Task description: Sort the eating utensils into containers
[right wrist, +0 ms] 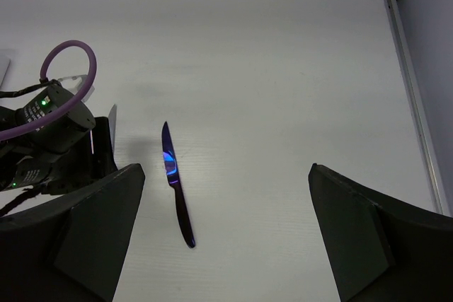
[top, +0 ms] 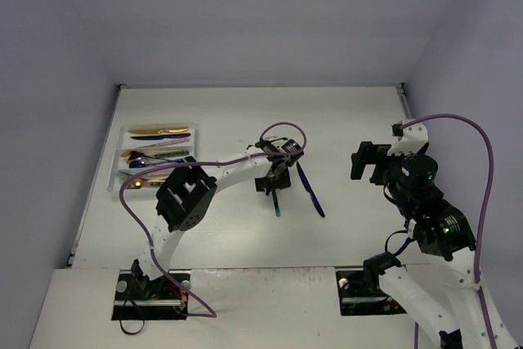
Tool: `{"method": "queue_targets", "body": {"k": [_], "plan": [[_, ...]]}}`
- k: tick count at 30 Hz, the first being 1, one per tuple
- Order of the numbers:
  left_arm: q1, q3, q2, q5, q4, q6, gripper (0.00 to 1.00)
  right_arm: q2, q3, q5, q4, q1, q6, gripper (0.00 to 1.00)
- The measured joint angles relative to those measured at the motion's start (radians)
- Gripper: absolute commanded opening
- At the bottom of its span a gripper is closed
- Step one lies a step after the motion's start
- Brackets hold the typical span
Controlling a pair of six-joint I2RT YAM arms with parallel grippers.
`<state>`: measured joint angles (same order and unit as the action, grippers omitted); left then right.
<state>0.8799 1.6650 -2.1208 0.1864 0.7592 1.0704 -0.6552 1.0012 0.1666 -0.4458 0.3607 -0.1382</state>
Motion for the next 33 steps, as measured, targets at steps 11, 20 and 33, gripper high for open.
{"method": "queue_targets", "body": {"k": [11,20,33], "plan": [[-0.004,-0.002,-0.006,-0.015,-0.01,0.031,0.31,0.002,0.0,0.0,0.0,0.0,0.0,1.0],[-0.006,-0.004,-0.013,-0.026,-0.016,0.034,0.0,0.007,0.0,0.001,0.0,0.0,0.0,1.0],[-0.131,-0.08,0.16,0.002,-0.016,0.043,0.0,0.007,0.0,0.001,0.0,0.0,0.0,1.0]]}}
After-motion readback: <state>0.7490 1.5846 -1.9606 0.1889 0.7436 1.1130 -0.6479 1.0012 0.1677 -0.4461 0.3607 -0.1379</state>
